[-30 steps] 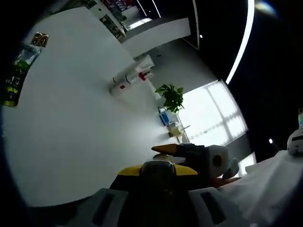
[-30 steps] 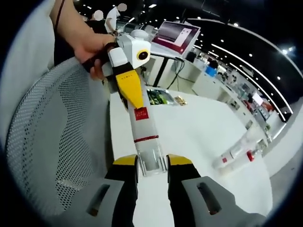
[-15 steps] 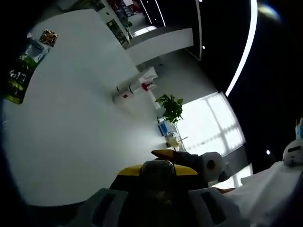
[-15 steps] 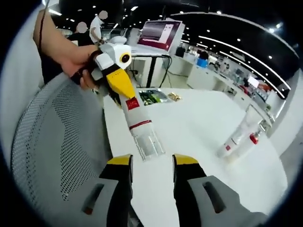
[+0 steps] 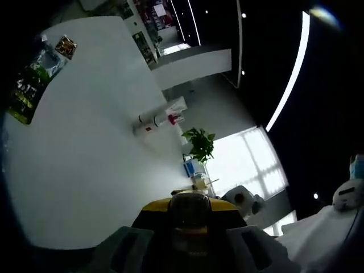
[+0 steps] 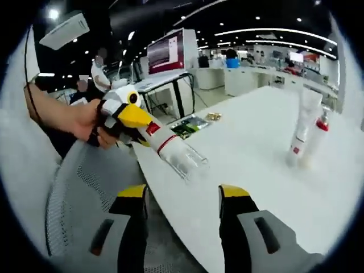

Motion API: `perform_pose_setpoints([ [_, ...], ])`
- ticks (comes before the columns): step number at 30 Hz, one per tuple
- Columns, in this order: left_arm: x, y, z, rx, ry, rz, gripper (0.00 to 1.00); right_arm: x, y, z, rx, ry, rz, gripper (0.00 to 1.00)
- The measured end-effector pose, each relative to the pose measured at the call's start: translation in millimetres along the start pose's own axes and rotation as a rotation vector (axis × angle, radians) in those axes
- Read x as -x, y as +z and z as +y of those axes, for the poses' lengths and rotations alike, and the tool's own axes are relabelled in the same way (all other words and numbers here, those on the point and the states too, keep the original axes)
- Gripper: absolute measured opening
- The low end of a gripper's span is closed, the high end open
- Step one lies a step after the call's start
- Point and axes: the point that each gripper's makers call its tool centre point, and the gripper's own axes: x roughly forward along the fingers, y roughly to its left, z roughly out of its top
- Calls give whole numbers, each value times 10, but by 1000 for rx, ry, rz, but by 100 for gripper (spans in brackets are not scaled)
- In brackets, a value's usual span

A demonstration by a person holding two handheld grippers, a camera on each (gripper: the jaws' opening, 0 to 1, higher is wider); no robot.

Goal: Arrange the skincare products in the storage area until every visible bottle or jar stands upright without overlapping.

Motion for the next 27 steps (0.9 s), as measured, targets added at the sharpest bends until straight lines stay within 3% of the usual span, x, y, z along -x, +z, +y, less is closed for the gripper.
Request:
perform_pose_setpoints([
  [4, 16, 37, -23, 16, -21, -20, 22, -50, 68, 97, -167, 70, -40, 56],
  [9, 34, 85, -70, 39, -53, -46, 22, -74, 204, 187, -381, 145, -135, 58],
  [13, 24, 79, -102, 58, -77, -42, 22, -26, 302, 140, -549, 172, -223, 57],
  [20, -29, -28, -145, 61, -103, 14, 22, 91, 541, 156, -706, 260, -366, 52],
  [24, -35, -45, -169, 67, -119, 25, 22, 94, 520, 187, -722, 283, -361, 41],
  [27, -26, -32, -189, 68, -132, 20, 22, 81, 500, 197, -714, 285, -346, 38],
])
